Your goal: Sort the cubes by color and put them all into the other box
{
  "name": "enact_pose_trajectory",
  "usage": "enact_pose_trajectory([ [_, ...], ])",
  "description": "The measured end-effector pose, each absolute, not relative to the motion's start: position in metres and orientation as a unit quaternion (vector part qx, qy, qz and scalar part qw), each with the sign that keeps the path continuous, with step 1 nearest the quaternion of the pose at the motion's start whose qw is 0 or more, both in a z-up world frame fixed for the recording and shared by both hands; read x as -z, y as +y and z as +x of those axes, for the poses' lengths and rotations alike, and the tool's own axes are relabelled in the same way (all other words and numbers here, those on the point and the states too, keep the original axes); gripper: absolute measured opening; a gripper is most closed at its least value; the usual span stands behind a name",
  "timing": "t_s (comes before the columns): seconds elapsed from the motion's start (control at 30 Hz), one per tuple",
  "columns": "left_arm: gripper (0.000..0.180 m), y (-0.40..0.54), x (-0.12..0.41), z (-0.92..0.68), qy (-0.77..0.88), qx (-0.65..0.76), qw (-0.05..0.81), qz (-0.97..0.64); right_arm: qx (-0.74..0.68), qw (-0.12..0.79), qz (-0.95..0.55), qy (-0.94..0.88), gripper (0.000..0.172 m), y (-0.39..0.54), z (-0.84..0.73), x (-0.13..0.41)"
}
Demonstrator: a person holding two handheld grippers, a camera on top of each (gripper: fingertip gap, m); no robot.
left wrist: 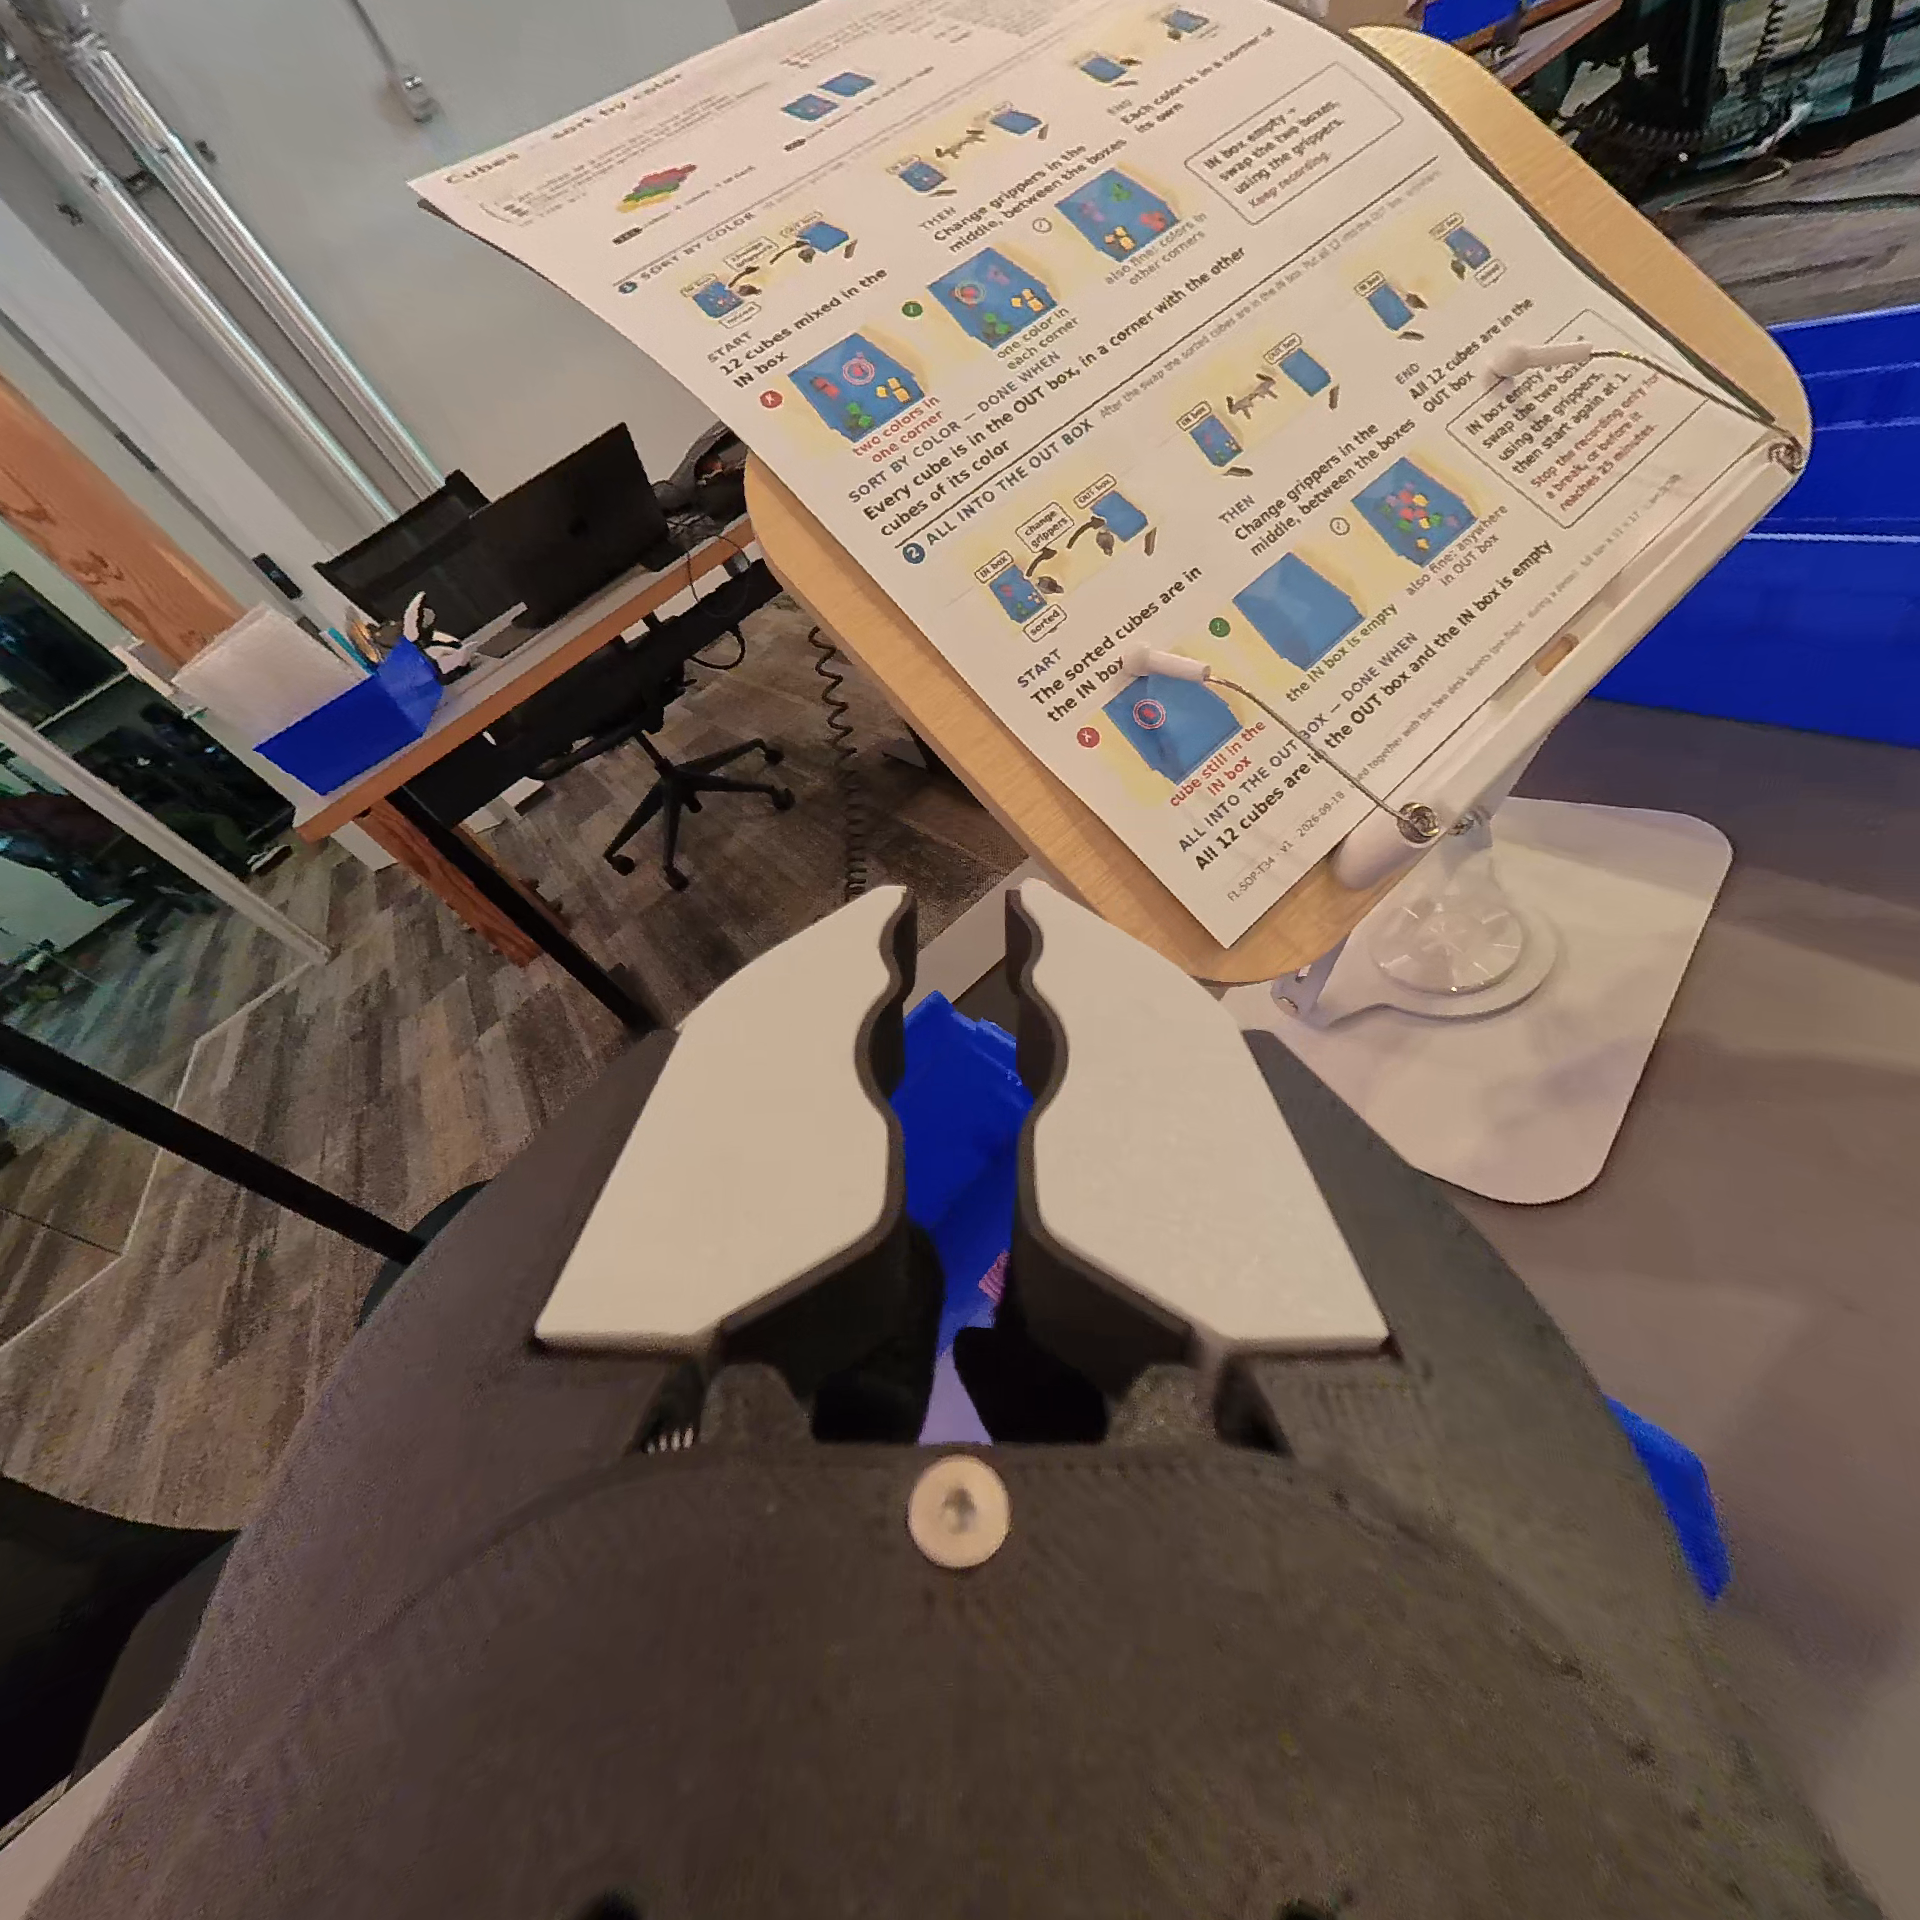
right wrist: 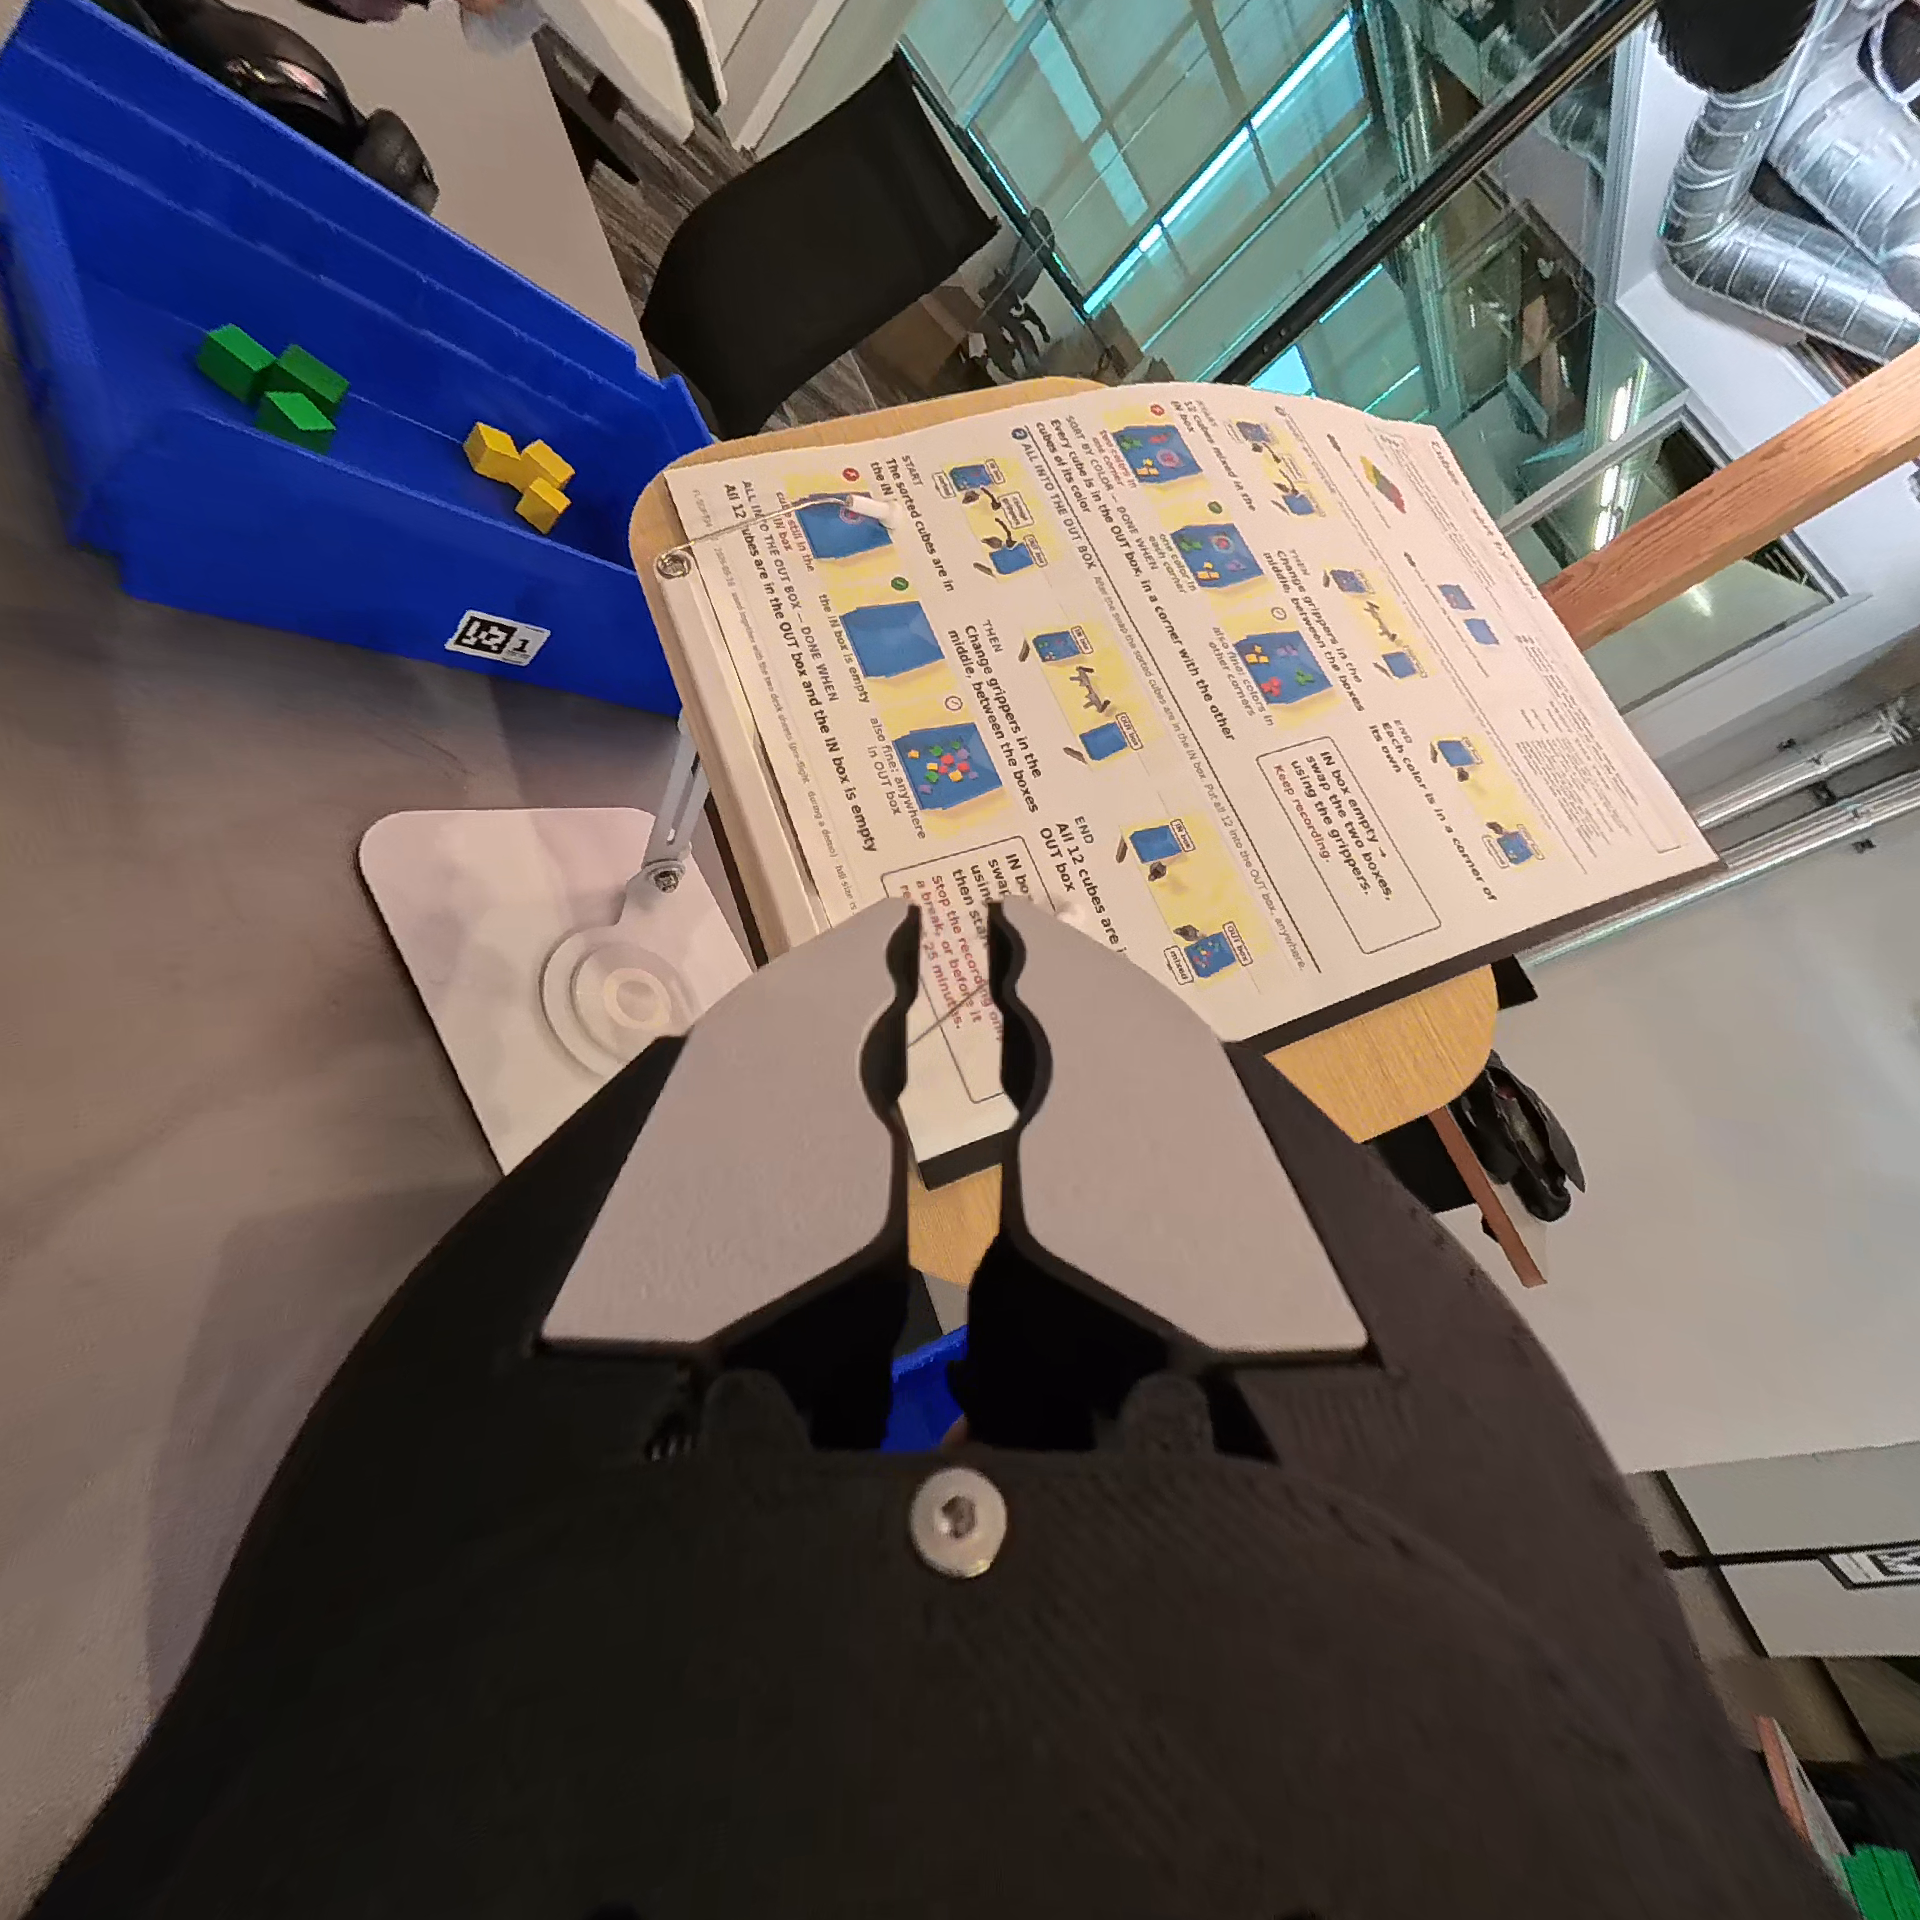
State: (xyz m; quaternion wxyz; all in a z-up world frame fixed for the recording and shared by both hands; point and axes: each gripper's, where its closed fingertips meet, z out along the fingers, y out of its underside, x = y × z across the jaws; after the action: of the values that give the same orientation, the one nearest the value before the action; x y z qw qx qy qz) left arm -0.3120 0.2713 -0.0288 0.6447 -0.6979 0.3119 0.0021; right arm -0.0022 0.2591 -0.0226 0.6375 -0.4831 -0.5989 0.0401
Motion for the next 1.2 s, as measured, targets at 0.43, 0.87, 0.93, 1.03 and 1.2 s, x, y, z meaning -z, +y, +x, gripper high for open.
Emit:
enact_pose_trajectory([
  [0.43,0.012,0.277,0.029,-0.318,0.284,-0.018,0.641,-0.713,-0.033,0.634,-0.481,-0.605,0.017,0.258,-0.004,0.025],
  [0.87,0.027,0.275,0.026,-0.330,0.259,0.001,0.649,-0.716,-0.031,0.628,-0.484,-0.608,0.017,0.259,-0.006,0.029],
  [0.93,0.019,0.275,0.025,-0.330,0.259,0.002,0.653,-0.712,-0.029,0.627,-0.483,-0.611,0.017,0.259,-0.007,0.030],
  [1.03,0.003,0.273,0.024,-0.330,0.259,0.005,0.654,-0.711,-0.030,0.628,-0.482,-0.611,0.017,0.259,-0.008,0.030],
  [1.2,0.000,0.272,0.030,-0.333,0.251,0.026,0.636,-0.729,-0.030,0.629,-0.482,-0.610,0.016,0.259,-0.007,0.029],
])
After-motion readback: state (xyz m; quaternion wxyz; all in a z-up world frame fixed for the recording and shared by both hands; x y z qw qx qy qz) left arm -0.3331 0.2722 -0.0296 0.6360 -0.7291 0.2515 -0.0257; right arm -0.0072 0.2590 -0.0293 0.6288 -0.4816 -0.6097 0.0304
